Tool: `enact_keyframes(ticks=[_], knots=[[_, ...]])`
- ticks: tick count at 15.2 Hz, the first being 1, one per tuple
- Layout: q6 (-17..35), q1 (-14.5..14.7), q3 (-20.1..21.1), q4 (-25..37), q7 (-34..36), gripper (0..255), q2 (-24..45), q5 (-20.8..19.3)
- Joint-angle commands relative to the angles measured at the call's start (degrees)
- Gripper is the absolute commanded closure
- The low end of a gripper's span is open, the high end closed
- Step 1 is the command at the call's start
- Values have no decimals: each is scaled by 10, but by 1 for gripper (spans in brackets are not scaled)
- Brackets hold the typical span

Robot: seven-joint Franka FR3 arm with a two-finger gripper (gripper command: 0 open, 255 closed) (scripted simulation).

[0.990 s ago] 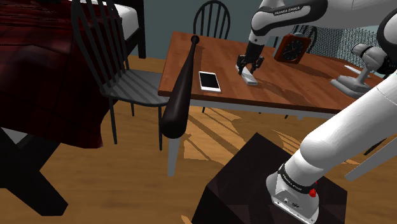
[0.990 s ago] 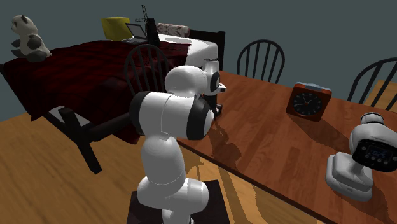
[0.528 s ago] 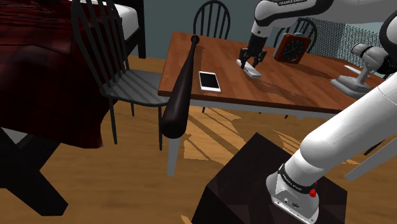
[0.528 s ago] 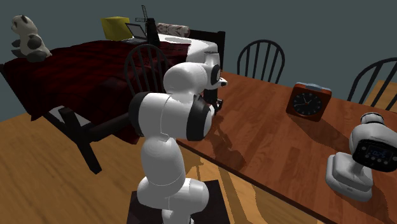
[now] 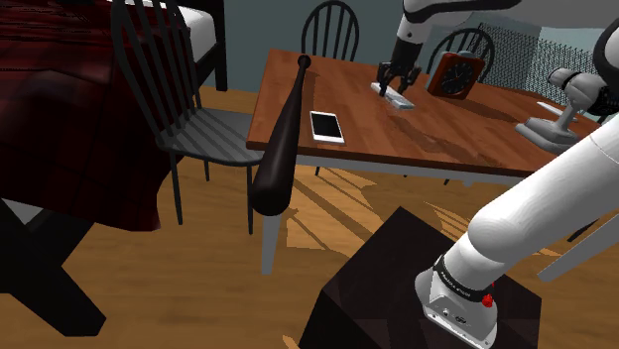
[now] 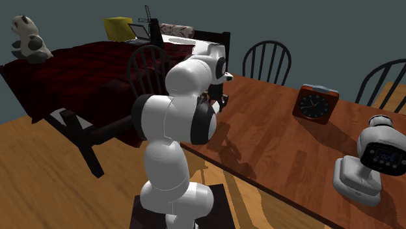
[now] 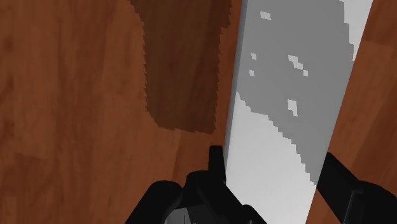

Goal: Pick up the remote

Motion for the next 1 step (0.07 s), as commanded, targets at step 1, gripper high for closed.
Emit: enact_keyframes(ticks=[1], knots=[[-5, 0, 0, 5, 0, 255, 0, 0]])
